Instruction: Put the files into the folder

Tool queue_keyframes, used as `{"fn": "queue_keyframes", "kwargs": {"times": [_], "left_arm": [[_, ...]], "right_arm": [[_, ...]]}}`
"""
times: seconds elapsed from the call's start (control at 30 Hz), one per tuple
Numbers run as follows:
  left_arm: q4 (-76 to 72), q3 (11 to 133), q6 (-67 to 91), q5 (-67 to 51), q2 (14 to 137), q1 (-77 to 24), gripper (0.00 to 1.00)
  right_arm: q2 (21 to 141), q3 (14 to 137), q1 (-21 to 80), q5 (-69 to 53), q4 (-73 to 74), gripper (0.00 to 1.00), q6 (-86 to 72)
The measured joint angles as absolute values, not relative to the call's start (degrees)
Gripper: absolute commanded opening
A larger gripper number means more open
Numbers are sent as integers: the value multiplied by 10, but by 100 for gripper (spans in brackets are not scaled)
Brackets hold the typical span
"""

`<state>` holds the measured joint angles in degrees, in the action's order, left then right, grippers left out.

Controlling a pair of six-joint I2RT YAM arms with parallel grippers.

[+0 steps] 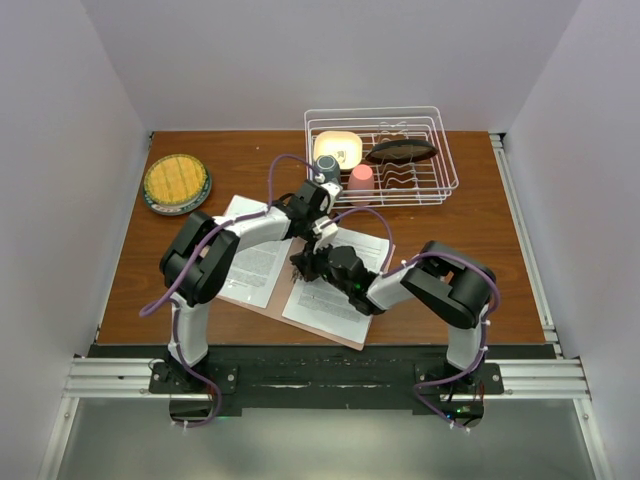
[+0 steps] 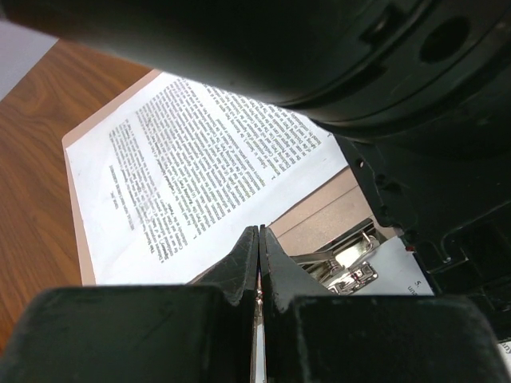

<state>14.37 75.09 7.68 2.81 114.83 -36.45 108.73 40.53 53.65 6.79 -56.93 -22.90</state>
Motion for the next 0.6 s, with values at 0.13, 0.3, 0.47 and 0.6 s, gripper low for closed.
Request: {"fn": "queue_keyframes", "kwargs": {"times": [0.13, 0.3, 0.47, 0.6], "left_arm": [[143, 750, 77, 28, 1148, -364, 84], [142, 749, 74, 26, 1147, -364, 83], [141, 748, 73, 24, 1147, -362, 82], [140, 747, 73, 20, 1146, -360, 81]], "right_arm": [[1093, 411, 540, 68, -569, 0, -229], [1095, 415, 542, 66, -569, 0, -229], [1095, 415, 549, 65, -568, 0, -229], [1095, 415, 554, 65, -567, 0, -229]]}}
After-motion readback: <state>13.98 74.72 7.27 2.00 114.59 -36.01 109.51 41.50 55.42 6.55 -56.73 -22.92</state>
